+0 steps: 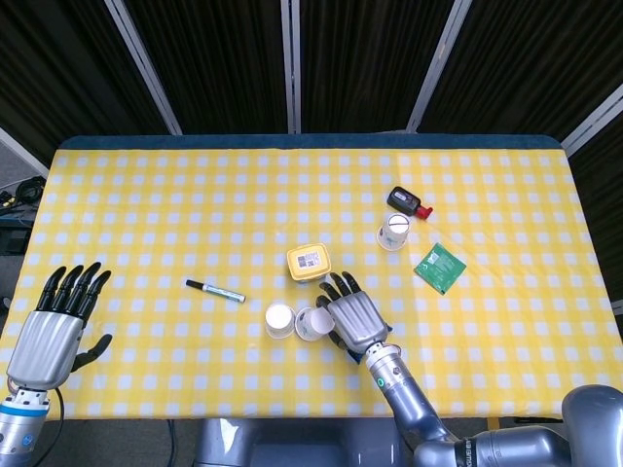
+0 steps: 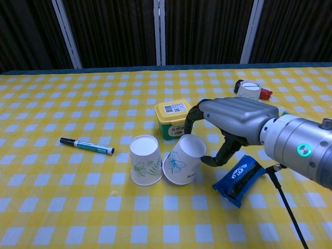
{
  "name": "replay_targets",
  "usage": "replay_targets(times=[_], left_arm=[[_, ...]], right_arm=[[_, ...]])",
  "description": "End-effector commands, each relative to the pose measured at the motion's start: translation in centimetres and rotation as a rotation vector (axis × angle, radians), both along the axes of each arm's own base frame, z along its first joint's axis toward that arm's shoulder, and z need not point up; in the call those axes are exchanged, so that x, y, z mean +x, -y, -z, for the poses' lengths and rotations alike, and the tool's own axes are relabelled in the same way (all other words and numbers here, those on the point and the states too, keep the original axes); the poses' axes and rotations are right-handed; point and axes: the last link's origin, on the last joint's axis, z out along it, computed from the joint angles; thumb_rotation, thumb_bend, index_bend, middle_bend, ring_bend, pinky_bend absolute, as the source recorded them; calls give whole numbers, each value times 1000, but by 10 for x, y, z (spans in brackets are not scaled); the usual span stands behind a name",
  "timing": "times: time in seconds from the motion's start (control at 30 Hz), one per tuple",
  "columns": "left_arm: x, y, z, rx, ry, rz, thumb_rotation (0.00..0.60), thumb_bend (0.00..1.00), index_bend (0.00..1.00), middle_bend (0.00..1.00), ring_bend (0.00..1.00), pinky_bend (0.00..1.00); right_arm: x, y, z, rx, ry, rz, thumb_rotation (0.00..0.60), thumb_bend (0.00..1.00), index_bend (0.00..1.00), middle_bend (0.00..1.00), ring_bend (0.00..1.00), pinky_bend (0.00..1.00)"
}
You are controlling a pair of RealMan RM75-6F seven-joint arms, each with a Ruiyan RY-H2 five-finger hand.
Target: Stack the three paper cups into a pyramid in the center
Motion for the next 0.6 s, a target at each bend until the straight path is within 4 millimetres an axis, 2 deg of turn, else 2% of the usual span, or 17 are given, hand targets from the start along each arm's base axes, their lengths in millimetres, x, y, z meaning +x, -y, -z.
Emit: replay_targets(times=[0.03,0.2,0.3,0.6], left_arm=[[0,0,0,-2,0,0,600,235,0,0,0,0],[-1,0,0,-5,-3,-2,600,236,0,0,0,0],[-1,0,0,-5,-4,-3,600,234,0,0,0,0],[0,-1,1,-7,-6,-4,600,234,0,0,0,0]], right_arm=[[0,0,1,-5,0,0,600,222,491,151,0,0],[-1,-1,4,-8,-18,-9,600,178,294,90,0,0],[-1,0,3,-20,-19,-8,600,169,225,70,0,0],[-3,2,-5,-53,-25,-4,600,167,177,54,0,0]])
